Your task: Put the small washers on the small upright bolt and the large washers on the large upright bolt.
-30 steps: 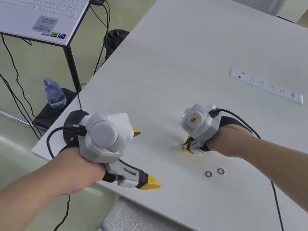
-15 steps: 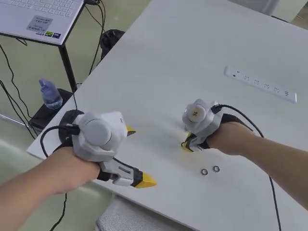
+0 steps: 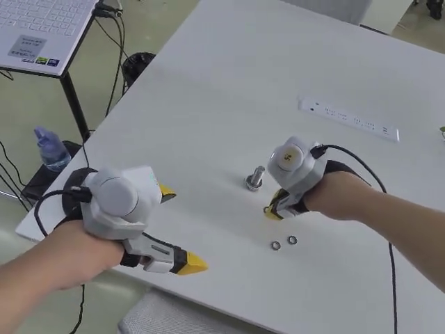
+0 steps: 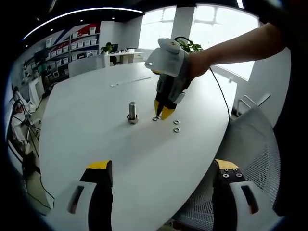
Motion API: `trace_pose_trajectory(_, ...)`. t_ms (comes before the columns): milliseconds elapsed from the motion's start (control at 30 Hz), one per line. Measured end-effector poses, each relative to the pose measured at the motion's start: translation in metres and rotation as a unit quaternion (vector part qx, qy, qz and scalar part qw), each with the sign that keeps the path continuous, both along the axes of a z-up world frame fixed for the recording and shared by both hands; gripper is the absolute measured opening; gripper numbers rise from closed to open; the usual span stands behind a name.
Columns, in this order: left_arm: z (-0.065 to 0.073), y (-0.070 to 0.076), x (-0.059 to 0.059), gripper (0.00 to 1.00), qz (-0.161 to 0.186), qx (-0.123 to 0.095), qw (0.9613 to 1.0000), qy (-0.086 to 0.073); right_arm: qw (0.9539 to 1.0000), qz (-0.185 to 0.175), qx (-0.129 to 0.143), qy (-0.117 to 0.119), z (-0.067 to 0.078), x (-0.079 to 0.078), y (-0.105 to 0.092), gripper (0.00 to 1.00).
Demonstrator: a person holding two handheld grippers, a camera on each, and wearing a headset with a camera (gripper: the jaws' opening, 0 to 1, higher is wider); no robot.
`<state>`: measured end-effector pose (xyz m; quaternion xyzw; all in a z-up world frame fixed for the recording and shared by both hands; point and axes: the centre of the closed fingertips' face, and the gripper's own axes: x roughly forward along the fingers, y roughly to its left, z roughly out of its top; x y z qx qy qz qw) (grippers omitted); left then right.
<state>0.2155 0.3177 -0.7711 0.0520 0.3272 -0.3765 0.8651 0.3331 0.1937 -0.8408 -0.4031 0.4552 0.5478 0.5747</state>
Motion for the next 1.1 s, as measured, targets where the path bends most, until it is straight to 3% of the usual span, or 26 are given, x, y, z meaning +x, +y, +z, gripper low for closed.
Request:
trace_pose_trajectory(67, 0.002, -0.001, 0.001, 0.87, 0.006, -0.009, 0.9999, -0.003, 1.0000, -0.007, -0.001, 0.004, 0.003, -0.002, -0.012, 0.12)
trace_pose_trajectory(167, 0.001, 0.000, 0.000, 0.87, 0.005, 0.002, 1.0000, -0.004, 1.0000, -0.008, -0.003, 0.000, 0.006, -0.005, -0.025, 0.12)
trace_pose_trajectory(700, 0.009, -0.013, -0.009, 0.87, 0.011, 0.008, 0.9999, -0.007, 0.9986, -0.051, -0.010, -0.012, 0.018, 0.004, -0.099, 0.12)
trace_pose_trajectory(933, 0.009, -0.013, -0.006, 0.87, 0.016, 0.010, 0.9998, -0.007, 0.9969, -0.076, -0.003, -0.021, 0.023, 0.023, -0.114, 0.12)
trace_pose_trajectory(1100, 0.007, -0.013, -0.005, 0.86, 0.014, 0.015, 0.9998, -0.003, 0.9957, -0.087, 0.010, -0.030, 0.033, 0.031, -0.110, 0.12)
